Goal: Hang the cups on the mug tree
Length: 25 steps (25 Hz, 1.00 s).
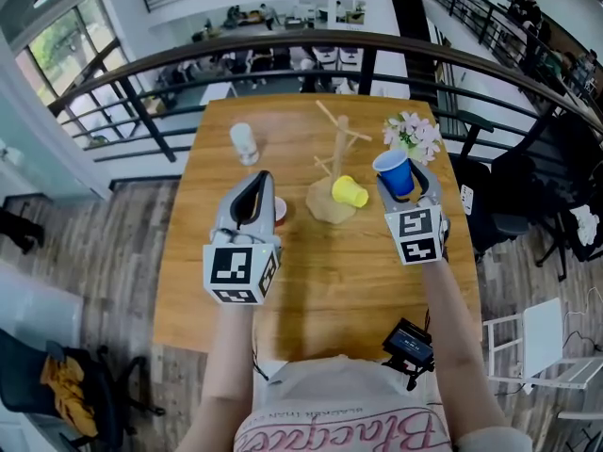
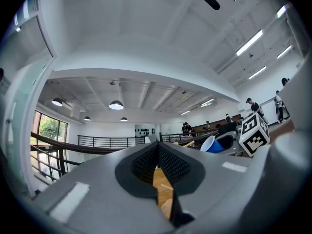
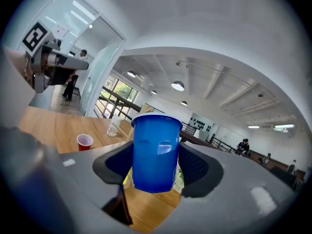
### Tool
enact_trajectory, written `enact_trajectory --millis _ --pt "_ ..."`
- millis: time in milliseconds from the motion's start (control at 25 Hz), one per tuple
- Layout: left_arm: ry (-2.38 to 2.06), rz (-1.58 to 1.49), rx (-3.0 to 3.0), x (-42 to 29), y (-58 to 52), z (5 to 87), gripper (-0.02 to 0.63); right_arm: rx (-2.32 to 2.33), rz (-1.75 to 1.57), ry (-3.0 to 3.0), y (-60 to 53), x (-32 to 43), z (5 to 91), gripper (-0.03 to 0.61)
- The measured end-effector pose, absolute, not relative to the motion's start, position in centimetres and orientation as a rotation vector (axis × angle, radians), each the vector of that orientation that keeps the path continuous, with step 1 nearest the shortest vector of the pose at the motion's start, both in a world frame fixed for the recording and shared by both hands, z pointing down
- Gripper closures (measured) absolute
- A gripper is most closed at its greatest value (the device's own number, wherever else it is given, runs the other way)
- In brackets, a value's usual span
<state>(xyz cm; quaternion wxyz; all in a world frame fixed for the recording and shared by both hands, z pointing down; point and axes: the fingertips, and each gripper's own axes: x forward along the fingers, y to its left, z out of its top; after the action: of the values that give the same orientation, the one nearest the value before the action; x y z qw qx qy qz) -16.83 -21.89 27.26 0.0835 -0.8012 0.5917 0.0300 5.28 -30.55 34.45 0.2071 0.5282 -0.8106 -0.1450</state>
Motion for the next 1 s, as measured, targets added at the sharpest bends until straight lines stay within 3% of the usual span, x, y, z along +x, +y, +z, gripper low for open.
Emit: enact_trajectory --millis 1000 --pt "1.816 0.101 -2.376 -19.9 -21.4 28.3 0.598 0.726 -1.153 -1.269 -35.9 -1.3 34.4 0.291"
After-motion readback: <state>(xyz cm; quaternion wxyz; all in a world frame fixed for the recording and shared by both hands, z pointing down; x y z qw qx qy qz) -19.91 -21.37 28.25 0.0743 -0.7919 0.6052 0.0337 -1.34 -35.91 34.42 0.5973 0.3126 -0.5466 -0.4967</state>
